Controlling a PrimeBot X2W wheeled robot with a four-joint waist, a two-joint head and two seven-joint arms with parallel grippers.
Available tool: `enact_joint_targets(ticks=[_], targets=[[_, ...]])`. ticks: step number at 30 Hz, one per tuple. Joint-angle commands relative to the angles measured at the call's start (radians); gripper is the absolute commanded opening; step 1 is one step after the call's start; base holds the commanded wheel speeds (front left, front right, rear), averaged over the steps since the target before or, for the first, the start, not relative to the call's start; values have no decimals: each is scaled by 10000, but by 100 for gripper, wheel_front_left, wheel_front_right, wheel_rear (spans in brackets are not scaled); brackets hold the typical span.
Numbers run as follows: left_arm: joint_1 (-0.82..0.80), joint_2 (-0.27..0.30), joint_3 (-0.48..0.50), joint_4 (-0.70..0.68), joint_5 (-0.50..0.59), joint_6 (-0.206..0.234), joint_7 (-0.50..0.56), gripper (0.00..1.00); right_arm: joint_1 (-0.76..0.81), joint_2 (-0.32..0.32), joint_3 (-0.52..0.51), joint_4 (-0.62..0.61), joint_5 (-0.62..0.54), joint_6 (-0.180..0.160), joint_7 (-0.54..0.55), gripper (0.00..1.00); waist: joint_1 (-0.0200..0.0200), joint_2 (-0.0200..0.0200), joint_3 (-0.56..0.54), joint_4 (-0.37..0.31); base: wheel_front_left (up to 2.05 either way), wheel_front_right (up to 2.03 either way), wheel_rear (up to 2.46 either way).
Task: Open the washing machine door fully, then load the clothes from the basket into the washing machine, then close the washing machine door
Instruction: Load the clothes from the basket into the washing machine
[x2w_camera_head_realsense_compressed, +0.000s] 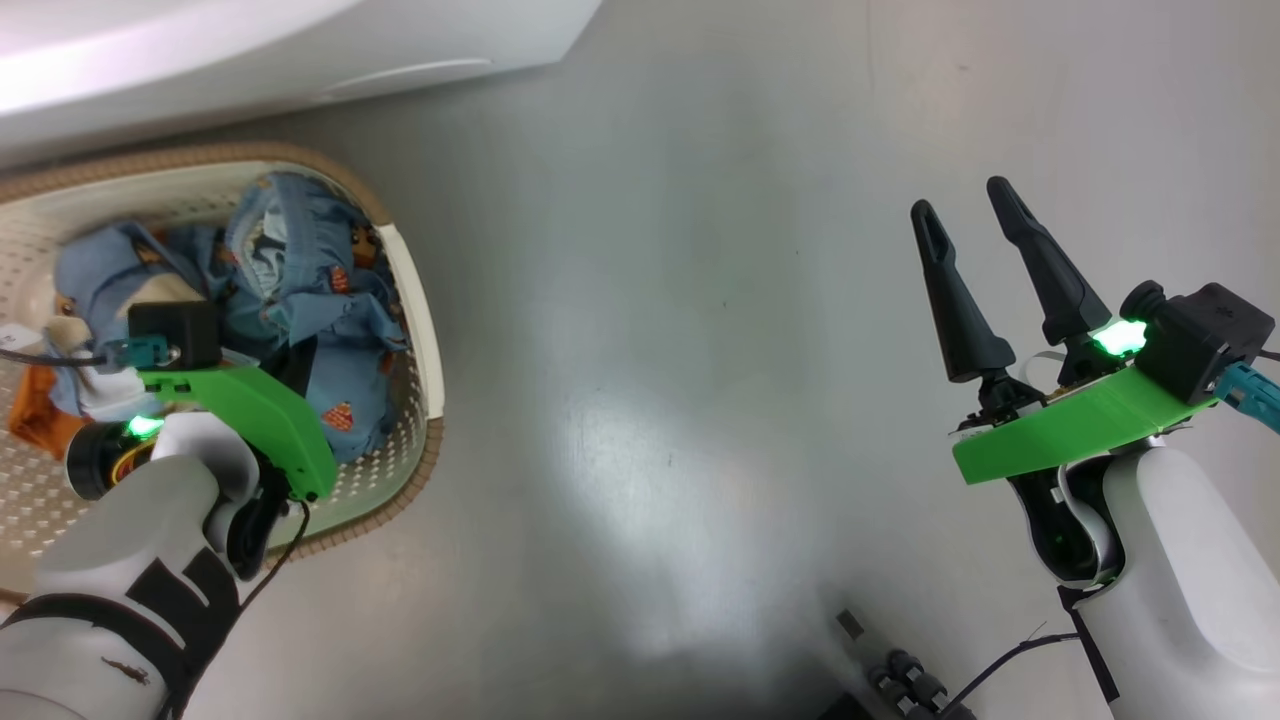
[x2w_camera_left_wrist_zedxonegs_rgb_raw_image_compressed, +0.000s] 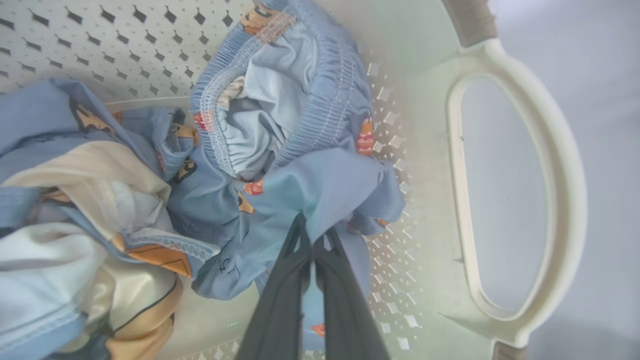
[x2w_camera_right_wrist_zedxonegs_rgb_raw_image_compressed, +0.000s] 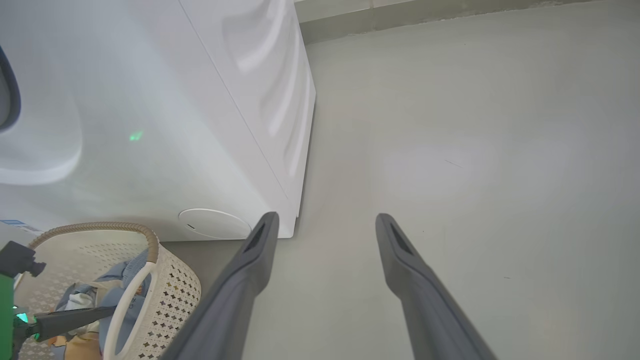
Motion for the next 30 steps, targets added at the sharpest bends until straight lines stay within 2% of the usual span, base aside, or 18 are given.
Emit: enact_joint_targets(ticks=[1, 5, 9, 21, 30], targets=[[51, 230, 151, -64, -130, -15, -146, 0, 335, -40, 82, -167, -34, 12, -74, 100, 0, 0, -201, 102, 0, 0, 0], [261, 234, 423, -47, -296, -15, -231, 0, 350, 3, 65, -97, 23, 12, -74, 100, 0, 0, -643, 217, 0, 0, 0], [529, 277, 1343, -335, 88, -15, -240, 0, 474, 9, 40, 12, 96, 12, -74, 100, 0, 0, -1168, 388, 0, 0, 0], [2385, 87, 4536, -1636, 2634, -15, -243, 0, 1195, -163, -89, 468, 354, 12, -74, 100, 0, 0, -2795, 936, 0, 0, 0], [3804, -207, 6475, -2696, 4507, -15, -244, 0, 1887, -377, -48, 818, 527, 12, -74, 100, 0, 0, -4029, 1225, 0, 0, 0]])
